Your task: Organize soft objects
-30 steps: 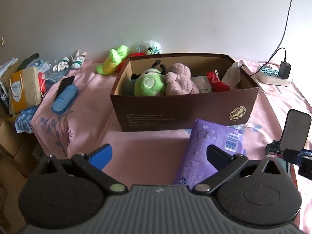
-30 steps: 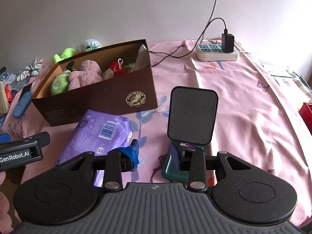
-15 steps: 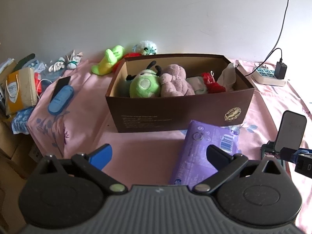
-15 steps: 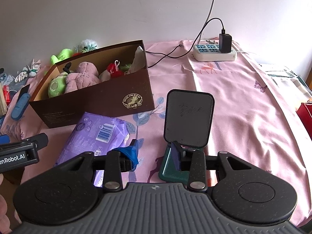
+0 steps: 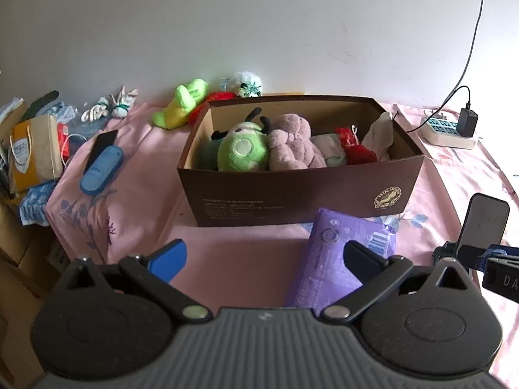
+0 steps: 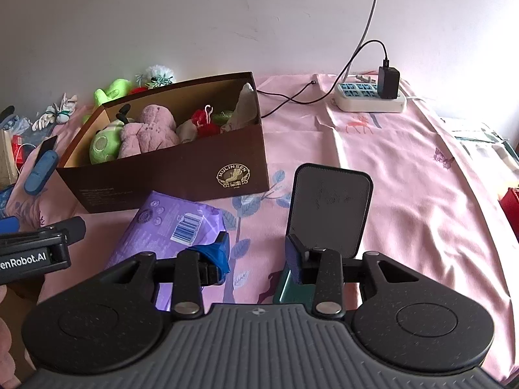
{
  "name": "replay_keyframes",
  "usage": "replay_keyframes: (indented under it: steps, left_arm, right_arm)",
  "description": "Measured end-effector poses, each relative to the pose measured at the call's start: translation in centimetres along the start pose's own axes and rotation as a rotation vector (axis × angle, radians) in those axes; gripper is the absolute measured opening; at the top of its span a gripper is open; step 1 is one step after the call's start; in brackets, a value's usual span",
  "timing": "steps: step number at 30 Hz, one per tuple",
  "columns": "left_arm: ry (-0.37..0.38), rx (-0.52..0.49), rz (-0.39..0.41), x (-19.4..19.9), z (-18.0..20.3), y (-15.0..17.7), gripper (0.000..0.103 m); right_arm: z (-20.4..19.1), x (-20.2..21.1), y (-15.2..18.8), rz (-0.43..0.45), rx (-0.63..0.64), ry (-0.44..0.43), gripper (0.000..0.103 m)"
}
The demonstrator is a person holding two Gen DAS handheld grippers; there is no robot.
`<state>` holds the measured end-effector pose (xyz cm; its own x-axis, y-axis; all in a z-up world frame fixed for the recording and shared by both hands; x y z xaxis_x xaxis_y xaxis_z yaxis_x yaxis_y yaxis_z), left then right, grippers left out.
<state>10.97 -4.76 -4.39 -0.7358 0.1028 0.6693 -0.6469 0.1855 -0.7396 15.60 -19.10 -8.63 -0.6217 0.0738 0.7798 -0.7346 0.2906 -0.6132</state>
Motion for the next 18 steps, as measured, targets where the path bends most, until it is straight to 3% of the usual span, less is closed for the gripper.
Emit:
replay_keyframes:
  steps: [18]
  left_arm:
    - [-0.079, -0.004, 0.068, -0.1, -0.7, -3.7, 0.103]
  right_arm:
    - [-1.3, 0.6, -3.0, 0.105, 0.035, -0.008, 0.021]
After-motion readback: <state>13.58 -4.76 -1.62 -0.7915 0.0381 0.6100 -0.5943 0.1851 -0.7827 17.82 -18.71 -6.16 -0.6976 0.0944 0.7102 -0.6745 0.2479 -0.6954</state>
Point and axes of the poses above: each gripper's, at about its wrist camera, not at the fingertips, and x roughly against the way its jaws point, z to its right, y to its underside, the point moved 7 cm from there along -x, roughly the way its jaws point, and after that the axes turned 1 degree about -z, right-handed, at the moved point
